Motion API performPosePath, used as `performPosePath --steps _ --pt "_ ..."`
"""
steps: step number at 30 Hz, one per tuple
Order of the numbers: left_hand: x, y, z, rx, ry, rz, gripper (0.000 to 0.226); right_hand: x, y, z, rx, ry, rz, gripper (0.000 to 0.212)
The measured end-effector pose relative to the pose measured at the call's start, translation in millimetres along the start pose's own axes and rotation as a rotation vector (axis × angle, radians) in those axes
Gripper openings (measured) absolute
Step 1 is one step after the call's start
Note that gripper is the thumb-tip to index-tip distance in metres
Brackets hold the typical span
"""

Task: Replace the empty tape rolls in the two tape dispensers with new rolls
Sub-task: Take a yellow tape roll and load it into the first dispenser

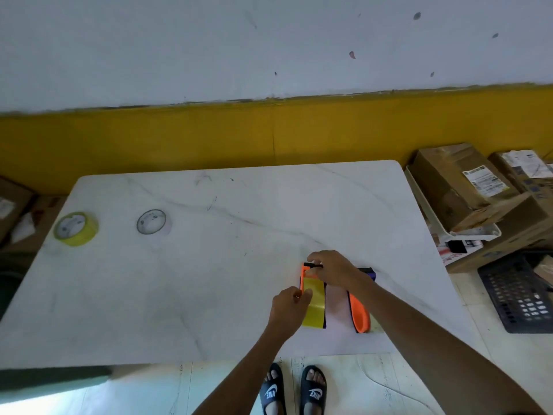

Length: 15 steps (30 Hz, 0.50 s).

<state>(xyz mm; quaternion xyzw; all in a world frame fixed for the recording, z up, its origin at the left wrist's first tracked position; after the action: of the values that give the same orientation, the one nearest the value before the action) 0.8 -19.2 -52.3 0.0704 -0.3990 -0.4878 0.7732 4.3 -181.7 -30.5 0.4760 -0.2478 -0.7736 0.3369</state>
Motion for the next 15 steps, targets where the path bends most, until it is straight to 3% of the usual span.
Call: performPosePath --steps 3,15 --pt "1 0 -5 0.04 0.001 -0.003 0.048 1 -4 -14 -0.09 0.024 0.081 0.034" --pt "8 2 -16 0.096 0.053 -0.028 0.057 23 -12 -30 -0.039 0.052 0.016 0.03"
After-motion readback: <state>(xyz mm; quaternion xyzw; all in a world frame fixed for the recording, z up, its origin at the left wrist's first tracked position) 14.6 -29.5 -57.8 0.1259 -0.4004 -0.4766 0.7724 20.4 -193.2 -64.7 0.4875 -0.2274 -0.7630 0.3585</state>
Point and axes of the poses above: each hand's wrist, its own z-axis away from the middle knuckle, its own y-axis out of the back of the hand, x = y × z, the point moved 2 cm from there along -z, towards the middle knuckle, and after that the axes turned 14 degrees about y, right-handed, at the moved point
